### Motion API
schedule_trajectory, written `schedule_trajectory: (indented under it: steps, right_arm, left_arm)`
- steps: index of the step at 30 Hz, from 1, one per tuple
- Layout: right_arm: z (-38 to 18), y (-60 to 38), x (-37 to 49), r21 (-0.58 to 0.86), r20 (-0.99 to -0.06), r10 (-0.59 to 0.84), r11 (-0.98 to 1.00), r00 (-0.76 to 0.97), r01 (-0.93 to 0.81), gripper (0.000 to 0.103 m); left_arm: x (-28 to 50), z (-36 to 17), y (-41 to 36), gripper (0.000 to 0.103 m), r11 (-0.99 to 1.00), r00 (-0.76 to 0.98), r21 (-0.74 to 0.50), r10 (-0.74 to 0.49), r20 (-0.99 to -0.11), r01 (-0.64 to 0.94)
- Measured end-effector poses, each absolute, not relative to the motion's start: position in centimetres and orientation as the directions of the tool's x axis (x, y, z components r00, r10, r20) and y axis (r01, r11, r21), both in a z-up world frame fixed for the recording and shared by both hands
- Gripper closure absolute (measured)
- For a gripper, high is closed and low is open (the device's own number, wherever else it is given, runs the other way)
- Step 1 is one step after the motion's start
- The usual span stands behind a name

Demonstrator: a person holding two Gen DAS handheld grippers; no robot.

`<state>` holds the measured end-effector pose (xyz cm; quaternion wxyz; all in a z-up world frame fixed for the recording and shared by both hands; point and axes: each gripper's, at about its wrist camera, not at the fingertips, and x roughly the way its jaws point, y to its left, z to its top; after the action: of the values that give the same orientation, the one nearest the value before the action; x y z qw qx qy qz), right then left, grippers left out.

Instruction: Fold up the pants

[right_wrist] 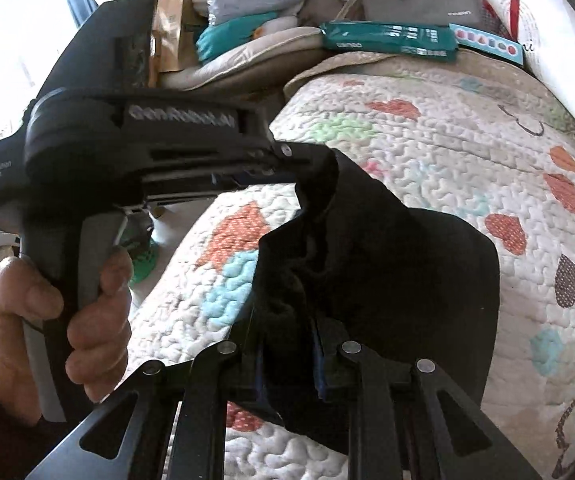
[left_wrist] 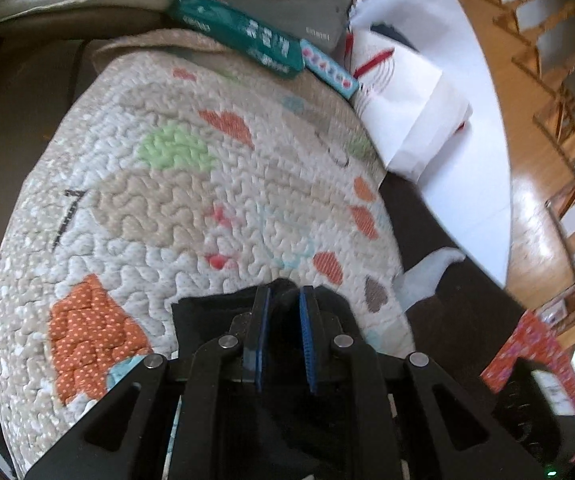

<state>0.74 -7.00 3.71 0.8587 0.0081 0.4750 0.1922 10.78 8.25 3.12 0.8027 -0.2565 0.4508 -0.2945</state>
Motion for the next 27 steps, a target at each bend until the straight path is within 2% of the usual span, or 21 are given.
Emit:
schedule_trajectory:
  steps: [3, 6, 9, 11, 12, 16, 18, 21, 24, 27]
  right_arm:
    - [3.5, -6.2, 1.2, 0.209, -0.821, 0.351, 0.919, 0.451, -0.334, 0.083]
    - [2.2, -4.9, 1.4, 0.183, -0.838, 0.335, 0.916, 0.431, -0.356, 0.082]
    - [0.6, -3.4, 1.2, 0.15, -0.857, 0.33, 0.895, 0.397, -0.419, 0.063]
    - [0.3, -2.6, 0.0, 0.139, -0.861, 0.339, 0.874, 0.378, -0.466, 0.035]
    - [0.5, -2.4, -0.6, 0.139, -0.859, 0.35, 0.861, 0.373, -0.489, 0.031]
    - [2.3, -3.0, -2.9, 0.15, -0.841, 0.403, 0.815, 0.361, -0.559, 0.03]
    - [3.6, -4.8, -3.2, 0.18, -0.825, 0.426, 0.821, 0.371, -0.542, 0.03]
    - [5.3, -8.9, -2.1, 0.175, -0.803, 0.382, 0.885, 0.458, -0.432, 0.03]
    - [5.3, -12.9, -0.2, 0.162, -0.811, 0.289, 0.946, 0.508, -0.279, 0.03]
    - [4.5, -16.3, 1.0, 0.171, -0.823, 0.231, 0.972, 0.519, -0.161, 0.03]
  left_arm:
    - [10.6, 3.6, 9.6, 0.089, 0.692, 0.445, -0.688, -0.697, -0.562, 0.216]
    - [10.8, 2.7, 10.3, 0.089, 0.731, 0.462, -0.661, -0.651, -0.603, 0.168]
    - [10.7, 1.3, 11.4, 0.089, 0.781, 0.476, -0.617, -0.581, -0.66, 0.098]
    - [10.7, 1.0, 12.1, 0.086, 0.798, 0.485, -0.598, -0.553, -0.677, 0.076]
    - [10.6, 1.2, 12.4, 0.083, 0.817, 0.494, -0.574, -0.524, -0.694, 0.06]
    - [9.7, 1.7, 13.1, 0.081, 0.834, 0.519, -0.55, -0.485, -0.703, 0.034]
    - [8.9, 1.8, 13.1, 0.08, 0.822, 0.521, -0.568, -0.499, -0.692, 0.033]
    - [7.5, 2.4, 11.7, 0.08, 0.82, 0.531, -0.57, -0.509, -0.678, 0.059]
    - [7.2, 2.4, 9.6, 0.073, 0.814, 0.513, -0.57, -0.538, -0.668, 0.111]
    - [7.7, 1.0, 7.2, 0.068, 0.865, 0.473, -0.486, -0.481, -0.738, 0.122]
